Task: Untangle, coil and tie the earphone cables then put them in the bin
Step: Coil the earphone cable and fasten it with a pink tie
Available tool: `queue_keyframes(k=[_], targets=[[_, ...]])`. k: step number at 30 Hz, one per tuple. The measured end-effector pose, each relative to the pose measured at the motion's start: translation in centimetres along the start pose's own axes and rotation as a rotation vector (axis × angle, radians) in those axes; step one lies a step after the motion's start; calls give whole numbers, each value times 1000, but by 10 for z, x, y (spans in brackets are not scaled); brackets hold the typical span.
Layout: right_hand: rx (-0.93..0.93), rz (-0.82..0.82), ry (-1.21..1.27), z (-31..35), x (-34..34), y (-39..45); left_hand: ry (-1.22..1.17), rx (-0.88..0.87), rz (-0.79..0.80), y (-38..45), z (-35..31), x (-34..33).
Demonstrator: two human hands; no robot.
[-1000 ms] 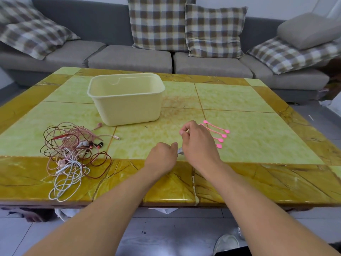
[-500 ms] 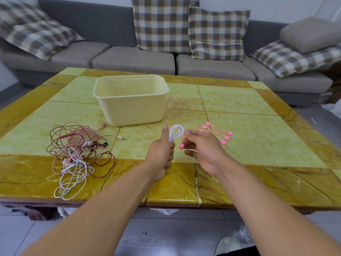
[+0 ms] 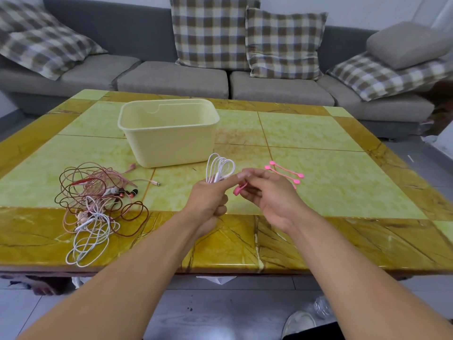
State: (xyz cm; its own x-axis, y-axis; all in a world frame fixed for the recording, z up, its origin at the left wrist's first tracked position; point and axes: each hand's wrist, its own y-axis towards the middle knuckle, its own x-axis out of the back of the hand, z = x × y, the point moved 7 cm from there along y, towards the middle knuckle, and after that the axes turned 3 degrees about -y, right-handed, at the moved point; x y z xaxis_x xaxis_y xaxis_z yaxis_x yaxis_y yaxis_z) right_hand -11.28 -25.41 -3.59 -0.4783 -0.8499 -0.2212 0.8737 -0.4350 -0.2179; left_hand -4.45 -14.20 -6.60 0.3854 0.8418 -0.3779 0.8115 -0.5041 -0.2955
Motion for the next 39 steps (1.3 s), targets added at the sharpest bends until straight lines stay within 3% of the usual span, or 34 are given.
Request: queue_keyframes(k=[8,14,21,29,36,39], targets=[[102,-109,-70,6,15,5,127,104,70,3,10,0],[192,-98,-196,9,15,2,108,169,45,3,16,4],[367,-124,-691,17,7,-4,-41,273,22,3,23,8],[421,-187,-900,21,2,-9,-39,183,-66,4,20,12],[452,-220,-902,26,-2,-9,42,45,-118,3,13,18],[362,-210,-806,21,4,-4,166,-25,-123,2,9,18]])
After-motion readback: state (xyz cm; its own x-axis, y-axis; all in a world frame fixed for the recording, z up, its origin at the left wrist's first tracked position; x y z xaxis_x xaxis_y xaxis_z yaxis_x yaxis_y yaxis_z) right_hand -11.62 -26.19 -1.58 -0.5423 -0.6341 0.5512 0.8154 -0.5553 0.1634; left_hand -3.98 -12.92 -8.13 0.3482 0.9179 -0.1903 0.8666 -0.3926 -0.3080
